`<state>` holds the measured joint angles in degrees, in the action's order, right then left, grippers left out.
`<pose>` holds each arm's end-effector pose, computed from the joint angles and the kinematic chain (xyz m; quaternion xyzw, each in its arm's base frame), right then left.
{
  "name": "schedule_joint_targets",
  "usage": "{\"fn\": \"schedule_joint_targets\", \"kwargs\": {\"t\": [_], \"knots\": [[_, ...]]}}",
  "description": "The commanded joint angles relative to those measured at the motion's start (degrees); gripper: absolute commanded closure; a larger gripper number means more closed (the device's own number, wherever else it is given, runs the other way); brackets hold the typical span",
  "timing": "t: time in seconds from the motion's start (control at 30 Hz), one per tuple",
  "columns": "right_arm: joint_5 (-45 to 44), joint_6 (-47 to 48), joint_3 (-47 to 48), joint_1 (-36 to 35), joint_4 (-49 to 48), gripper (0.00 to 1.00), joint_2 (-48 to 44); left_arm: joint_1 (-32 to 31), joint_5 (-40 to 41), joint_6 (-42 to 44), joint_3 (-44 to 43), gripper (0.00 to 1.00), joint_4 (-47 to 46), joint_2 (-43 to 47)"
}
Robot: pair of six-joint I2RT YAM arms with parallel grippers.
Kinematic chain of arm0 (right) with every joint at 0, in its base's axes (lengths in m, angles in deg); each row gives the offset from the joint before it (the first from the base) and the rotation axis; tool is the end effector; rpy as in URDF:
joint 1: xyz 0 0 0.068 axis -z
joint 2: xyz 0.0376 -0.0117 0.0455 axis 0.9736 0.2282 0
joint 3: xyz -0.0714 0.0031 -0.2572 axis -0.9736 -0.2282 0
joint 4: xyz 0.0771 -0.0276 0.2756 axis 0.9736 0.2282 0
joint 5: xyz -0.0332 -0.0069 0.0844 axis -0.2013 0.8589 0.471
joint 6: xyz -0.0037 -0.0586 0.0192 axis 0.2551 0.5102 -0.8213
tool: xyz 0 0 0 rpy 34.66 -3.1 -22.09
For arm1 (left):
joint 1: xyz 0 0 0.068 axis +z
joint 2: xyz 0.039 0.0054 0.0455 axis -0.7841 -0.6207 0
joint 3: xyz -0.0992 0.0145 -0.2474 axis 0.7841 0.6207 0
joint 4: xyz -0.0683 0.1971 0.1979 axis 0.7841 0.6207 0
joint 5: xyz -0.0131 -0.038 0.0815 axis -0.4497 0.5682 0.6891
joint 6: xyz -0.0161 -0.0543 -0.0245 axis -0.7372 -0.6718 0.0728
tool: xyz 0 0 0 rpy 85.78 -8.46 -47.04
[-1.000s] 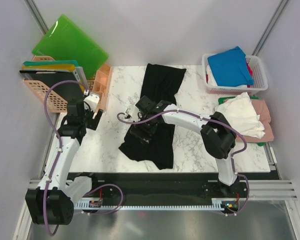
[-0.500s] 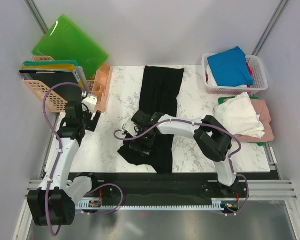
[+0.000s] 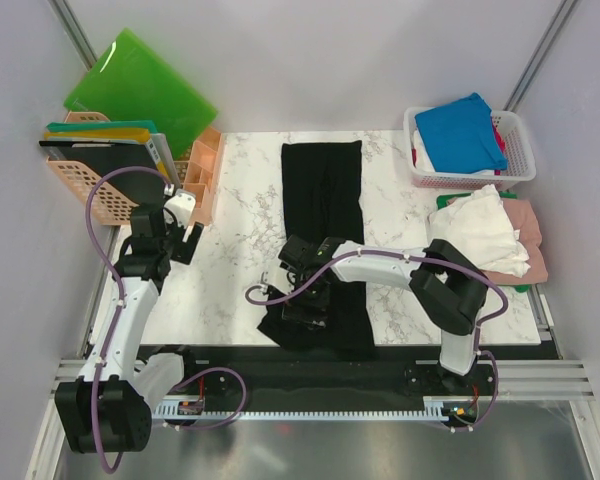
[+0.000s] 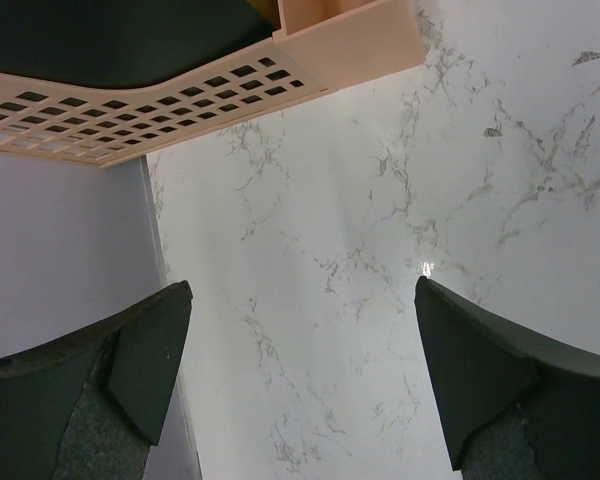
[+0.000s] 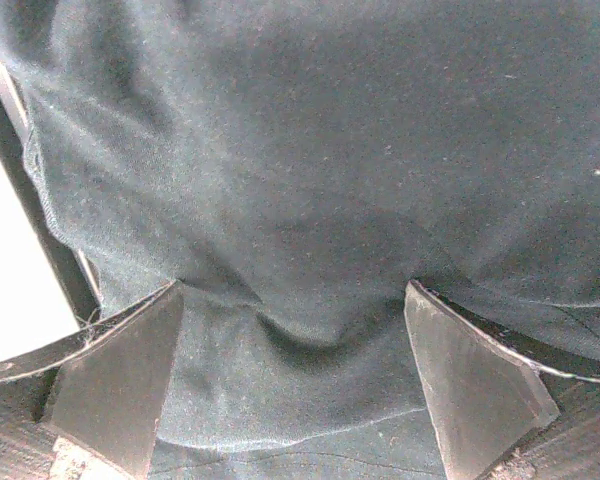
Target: Fold and stack the t-shirts
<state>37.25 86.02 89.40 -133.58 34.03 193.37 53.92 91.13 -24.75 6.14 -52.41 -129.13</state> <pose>0.1995 0.3278 0.1342 -0.6557 0.7328 0.1645 0.0777 0.2496 0.0156 0.2528 0.1675 0.8756 0.1672 0.4211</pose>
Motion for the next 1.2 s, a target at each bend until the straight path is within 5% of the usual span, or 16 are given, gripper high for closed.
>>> {"fn": "schedule_joint_targets", "kwargs": {"t": [0.0, 0.4, 0.57, 0.67, 0.77, 0.97, 1.17], "knots": [[2.3, 1.3, -1.8, 0.1, 5.7, 0.02, -0.5, 0.4, -1.7, -0.5, -1.6, 0.0, -1.8, 0.1], [-4.2, 2.3, 11.1, -0.1, 2.1, 0.02, -24.4, 0.4, -2.3, 2.0, 1.0, 0.0, -1.8, 2.5], [-30.3, -1.4, 5.0, 1.0, -9.2, 0.02, -25.3, 0.4, -3.3, 0.9, 0.8, 0.0, -1.5, 1.9], [-33.1, -3.6, 4.1, 5.1, -11.8, 0.02, -20.5, 0.4, -4.8, -0.3, -0.1, 0.0, -0.7, 0.1], [-26.0, -7.0, 9.8, 12.0, -12.1, 0.07, -13.8, 0.4, -5.8, -1.4, -1.6, 0.0, 0.0, -1.5], [-22.1, -8.9, 26.0, 17.1, -11.8, 0.41, 2.3, 0.4, -6.4, -1.7, -3.0, 0.0, 1.6, -1.1], [-23.5, -10.6, 39.7, 20.0, -11.0, 0.29, 16.0, 0.4, -5.0, 0.7, -0.9, 0.0, 2.6, 2.0]]}}
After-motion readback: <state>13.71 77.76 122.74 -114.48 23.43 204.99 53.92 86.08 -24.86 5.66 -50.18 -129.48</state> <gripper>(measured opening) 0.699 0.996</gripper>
